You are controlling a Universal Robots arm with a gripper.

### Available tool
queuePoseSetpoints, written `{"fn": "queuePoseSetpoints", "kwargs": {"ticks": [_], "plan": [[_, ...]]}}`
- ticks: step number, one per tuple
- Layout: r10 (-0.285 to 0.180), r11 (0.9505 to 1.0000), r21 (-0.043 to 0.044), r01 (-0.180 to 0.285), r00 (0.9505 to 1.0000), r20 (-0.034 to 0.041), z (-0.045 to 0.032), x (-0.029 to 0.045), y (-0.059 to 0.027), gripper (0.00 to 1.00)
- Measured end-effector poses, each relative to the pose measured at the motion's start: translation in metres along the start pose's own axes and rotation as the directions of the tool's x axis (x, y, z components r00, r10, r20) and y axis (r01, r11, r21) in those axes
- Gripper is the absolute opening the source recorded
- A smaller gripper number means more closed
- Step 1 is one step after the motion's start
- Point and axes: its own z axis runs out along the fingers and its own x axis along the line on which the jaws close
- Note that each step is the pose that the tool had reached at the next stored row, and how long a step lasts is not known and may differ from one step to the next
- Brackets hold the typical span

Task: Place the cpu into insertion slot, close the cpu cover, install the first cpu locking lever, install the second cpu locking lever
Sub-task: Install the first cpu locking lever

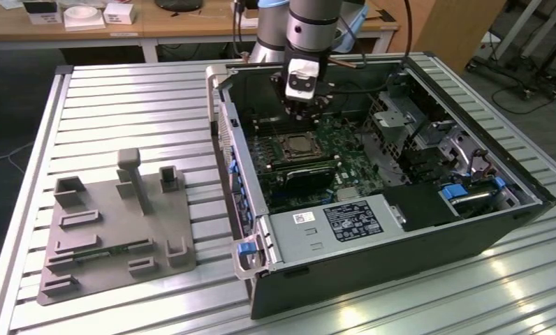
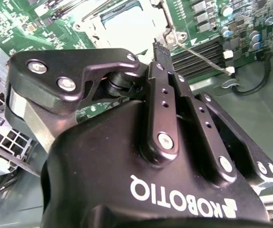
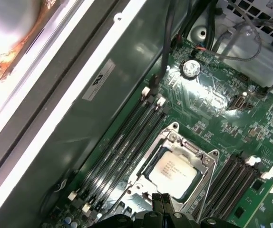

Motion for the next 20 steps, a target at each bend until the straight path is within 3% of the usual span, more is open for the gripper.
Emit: {"fn": "queuePoseSetpoints", "kwargs": {"ticks": [11, 16, 20], "plan": [[-0.015, 0.9999, -0.0001, 0.015, 0.9999, -0.0008, -0.0009, 0.0140, -0.0205, 0.10], [-0.076, 0.9971, -0.0001, 0.076, 0.9971, -0.0037, -0.0006, 0.0149, -0.0218, 0.10], [-0.134, 0.9909, -0.0003, 0.134, 0.9909, -0.0064, -0.0004, 0.0152, -0.0222, 0.10]]}}
